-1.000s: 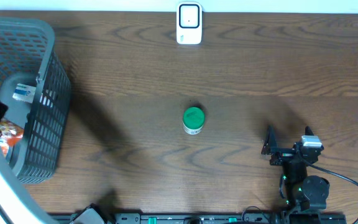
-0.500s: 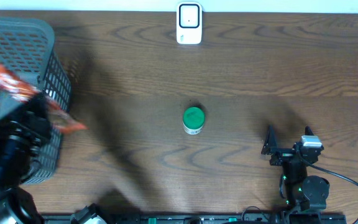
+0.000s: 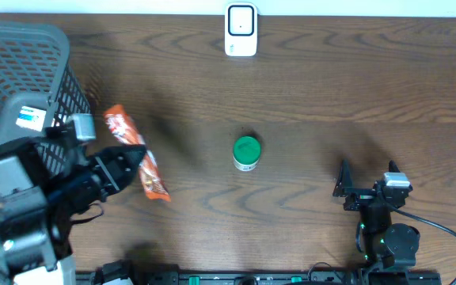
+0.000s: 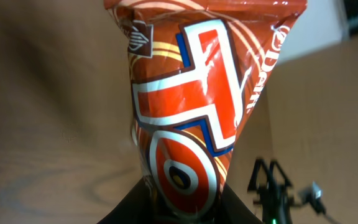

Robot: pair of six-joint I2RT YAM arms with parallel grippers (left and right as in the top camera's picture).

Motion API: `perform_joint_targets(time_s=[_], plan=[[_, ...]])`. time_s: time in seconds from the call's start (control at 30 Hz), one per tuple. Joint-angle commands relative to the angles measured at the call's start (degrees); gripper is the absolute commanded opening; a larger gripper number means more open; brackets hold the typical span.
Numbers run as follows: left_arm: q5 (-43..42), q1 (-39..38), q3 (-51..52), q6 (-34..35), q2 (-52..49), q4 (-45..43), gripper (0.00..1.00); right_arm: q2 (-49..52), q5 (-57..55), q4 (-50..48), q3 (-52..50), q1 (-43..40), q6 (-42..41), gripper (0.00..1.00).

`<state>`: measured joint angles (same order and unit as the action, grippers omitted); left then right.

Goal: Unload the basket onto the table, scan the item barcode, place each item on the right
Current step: 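Place the TOP bar on the table beside the jar, release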

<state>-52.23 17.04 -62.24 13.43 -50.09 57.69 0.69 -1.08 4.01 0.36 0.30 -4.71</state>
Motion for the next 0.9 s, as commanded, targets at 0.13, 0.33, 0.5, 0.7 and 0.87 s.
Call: perform_joint_targets(time_s=[0.13,0.33,0.5,0.7,0.87], plan=[[-1.1,-8.5,11.3,0.2,-6.5,-12.2,0.26,-0.3,-0.3,0.2,0.0,0.5,0.7,0.99],[-1.1,-15.6,15.6,4.7,-17.7,-24.0,0.26,-0.3,-0.3,0.2,0.0,0.5,0.7,0.99],[-1.1,-20.9,15.6,4.7,-27.9,-30.2,0.26,-0.3,-0.3,0.2,0.0,0.5,0.7,0.99],[-1.1,-25.6,15.6,4.7,-38.4,-35.5,0.26,-0.3,-0.3,0.2,0.0,0.5,0.7,0.99],[-1.1,-27.6,15.6,4.7,-46.9,-38.9,0.26,-0.3,-0.3,0.2,0.0,0.5,0.7,0.99]])
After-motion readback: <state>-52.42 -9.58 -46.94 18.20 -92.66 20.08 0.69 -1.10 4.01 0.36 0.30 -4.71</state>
